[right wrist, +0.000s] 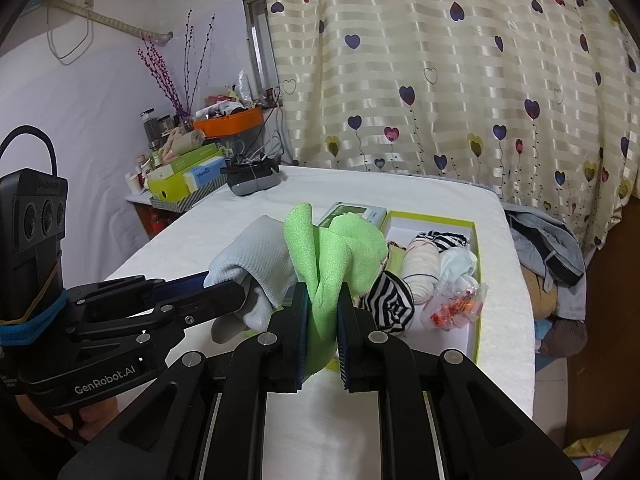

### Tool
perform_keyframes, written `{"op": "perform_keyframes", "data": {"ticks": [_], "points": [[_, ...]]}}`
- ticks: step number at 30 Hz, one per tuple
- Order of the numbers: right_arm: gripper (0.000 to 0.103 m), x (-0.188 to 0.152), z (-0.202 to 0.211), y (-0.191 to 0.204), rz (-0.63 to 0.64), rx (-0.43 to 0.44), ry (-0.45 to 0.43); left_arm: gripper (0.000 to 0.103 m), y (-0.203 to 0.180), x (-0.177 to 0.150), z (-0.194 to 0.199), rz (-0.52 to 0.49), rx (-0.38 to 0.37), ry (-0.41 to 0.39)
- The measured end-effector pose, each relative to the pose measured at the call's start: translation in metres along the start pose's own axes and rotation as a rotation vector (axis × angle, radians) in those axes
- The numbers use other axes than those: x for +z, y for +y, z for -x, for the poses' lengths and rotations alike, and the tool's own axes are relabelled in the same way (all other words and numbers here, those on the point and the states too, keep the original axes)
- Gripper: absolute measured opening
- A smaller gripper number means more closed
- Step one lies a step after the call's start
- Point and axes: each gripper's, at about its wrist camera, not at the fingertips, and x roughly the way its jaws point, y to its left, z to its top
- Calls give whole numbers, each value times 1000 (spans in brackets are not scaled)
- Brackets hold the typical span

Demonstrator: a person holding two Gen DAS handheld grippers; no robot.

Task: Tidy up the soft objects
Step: 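Carry grey sock in left tool while right tool carries green cloth to box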

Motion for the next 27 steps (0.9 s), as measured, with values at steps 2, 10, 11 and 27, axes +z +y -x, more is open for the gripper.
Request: {"op": "perform_keyframes", "data": {"ticks": [2, 10, 11, 27], "points": [[13, 0, 0, 0, 0, -1, 2, 20, -1, 0, -1, -1, -2, 2], [13, 0, 0, 0, -1, -2, 2, 20, -3, 0, -2, -2, -3, 3], [13, 0, 0, 0, -1, -1, 2, 20, -3, 0, -2, -3, -3, 2], [13, -1, 1, -3, -2, -5, 1, 20, -13, -1, -6, -13, -10, 7]]}}
